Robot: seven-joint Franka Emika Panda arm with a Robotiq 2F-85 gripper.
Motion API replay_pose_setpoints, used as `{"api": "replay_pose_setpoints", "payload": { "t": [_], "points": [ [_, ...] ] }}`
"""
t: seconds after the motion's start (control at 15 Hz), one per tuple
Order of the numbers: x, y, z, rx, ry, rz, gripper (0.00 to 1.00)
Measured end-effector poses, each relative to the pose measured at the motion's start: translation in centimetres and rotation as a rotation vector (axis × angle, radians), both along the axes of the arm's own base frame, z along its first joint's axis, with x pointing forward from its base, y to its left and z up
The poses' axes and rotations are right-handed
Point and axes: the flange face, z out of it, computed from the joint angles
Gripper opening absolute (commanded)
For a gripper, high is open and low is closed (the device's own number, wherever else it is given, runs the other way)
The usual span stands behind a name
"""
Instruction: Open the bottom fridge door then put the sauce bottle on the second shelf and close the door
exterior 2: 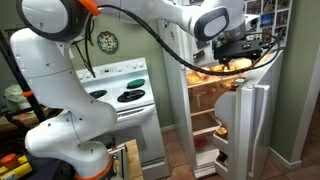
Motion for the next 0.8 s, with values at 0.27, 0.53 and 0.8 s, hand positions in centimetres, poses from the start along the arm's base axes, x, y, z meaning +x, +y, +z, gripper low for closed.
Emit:
{"api": "replay_pose_setpoints", "payload": {
  "t": [0.27,0.53,0.8],
  "points": [
    [0.2,-4.5,0.2,-0.020,-0.009,-0.137,1.00],
    [1.0,-5.4,-0.8,-0.059,0.001,-0.207,1.00],
    [1.4,-5.2,-1.2,-0.058,0.004,-0.210,1.00]
  ]
}}
